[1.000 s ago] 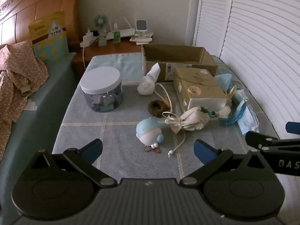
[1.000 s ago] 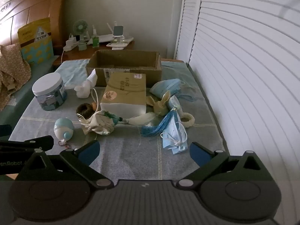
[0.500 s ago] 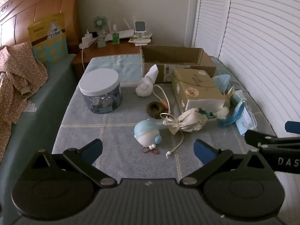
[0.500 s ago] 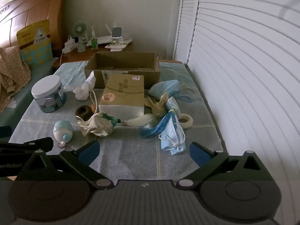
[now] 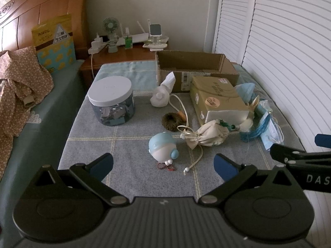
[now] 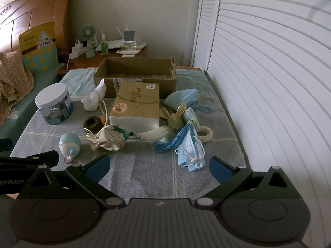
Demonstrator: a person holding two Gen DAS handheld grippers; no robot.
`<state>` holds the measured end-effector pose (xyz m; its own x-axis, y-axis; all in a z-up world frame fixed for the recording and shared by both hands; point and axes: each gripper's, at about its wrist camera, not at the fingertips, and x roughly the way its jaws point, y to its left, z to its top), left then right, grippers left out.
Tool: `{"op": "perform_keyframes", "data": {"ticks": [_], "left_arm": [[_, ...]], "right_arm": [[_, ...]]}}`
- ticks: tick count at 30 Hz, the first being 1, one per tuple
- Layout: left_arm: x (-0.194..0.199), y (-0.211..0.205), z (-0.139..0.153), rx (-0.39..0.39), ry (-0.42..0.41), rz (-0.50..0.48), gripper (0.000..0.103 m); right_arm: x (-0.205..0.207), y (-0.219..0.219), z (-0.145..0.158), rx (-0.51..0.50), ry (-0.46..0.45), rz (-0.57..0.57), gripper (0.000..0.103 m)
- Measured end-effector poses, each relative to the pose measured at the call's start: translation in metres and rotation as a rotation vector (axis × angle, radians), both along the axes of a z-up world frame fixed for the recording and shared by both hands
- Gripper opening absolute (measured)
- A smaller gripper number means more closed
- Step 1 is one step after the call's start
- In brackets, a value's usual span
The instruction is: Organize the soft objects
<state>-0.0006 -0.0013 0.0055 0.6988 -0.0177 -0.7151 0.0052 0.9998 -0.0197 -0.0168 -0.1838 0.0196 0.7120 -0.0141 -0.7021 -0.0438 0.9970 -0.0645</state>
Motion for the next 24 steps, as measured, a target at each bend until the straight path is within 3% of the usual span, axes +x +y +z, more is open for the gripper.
{"op": "perform_keyframes", "data": {"ticks": [24], "left_arm": [[-0.0011,-0.002,0.0004,-0.002,-0.002,0.003,0.102]], "right_arm": [[-0.0031,-0.0004,0.0036,-0.003,-0.011,0.001,0.103]]}}
